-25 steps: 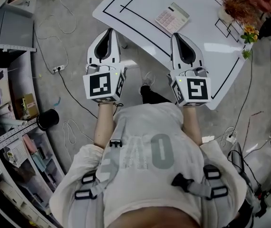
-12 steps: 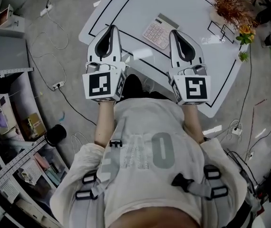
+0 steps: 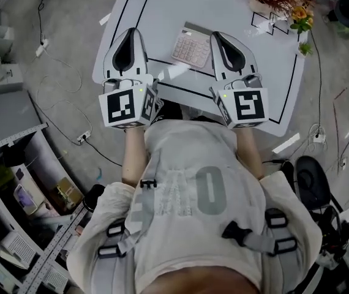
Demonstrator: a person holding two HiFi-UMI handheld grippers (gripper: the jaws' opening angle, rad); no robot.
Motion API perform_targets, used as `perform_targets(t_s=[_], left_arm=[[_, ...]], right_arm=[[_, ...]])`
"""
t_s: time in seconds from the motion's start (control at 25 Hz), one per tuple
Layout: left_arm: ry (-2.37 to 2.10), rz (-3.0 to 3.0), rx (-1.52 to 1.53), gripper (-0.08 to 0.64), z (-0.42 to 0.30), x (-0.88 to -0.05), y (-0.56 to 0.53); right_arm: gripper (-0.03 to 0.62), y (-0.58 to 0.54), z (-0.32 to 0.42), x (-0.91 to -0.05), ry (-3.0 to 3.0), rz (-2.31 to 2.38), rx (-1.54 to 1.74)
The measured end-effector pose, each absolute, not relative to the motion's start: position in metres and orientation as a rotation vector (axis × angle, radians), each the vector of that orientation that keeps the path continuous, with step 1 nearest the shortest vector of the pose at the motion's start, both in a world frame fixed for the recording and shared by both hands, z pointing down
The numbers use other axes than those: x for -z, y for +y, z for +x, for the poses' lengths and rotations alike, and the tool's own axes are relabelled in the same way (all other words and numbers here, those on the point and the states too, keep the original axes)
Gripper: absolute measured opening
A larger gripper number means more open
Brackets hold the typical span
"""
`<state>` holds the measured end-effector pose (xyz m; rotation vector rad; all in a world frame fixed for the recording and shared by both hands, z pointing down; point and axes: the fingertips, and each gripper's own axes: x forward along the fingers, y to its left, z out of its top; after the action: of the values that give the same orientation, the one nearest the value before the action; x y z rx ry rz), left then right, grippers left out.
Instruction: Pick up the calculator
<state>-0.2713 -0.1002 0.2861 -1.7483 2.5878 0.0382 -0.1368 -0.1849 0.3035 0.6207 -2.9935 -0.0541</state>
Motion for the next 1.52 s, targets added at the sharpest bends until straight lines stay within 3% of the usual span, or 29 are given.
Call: perform_targets(t_s=[0.52,1.2,1.44,1.52], left_arm=[[2.319,-2.097,0.033,0.02,-0.281,-0.286,-0.177],[2.157,-2.179,-0.044,0.031,-0.273,-0.268,-0.196],[2.008,-2.364,-0.28,0.343,-0.257,-0.256,-0.205],[2.006,-2.395,-0.322,0.393,-0.257,-0.256,-0.208]], right_arm=[[0.008,-0.222,-0.141,-0.295,-2.89,0.992,0.025],[0.008,-0.229,-0.126,-0.297,-2.814,1.167,0.013],[0.008,-0.231,-0.114,-0.298,-2.786,1.198,0.021],[0.008,-0.232,-0.112,-0.298,-2.782,1.203,0.023]])
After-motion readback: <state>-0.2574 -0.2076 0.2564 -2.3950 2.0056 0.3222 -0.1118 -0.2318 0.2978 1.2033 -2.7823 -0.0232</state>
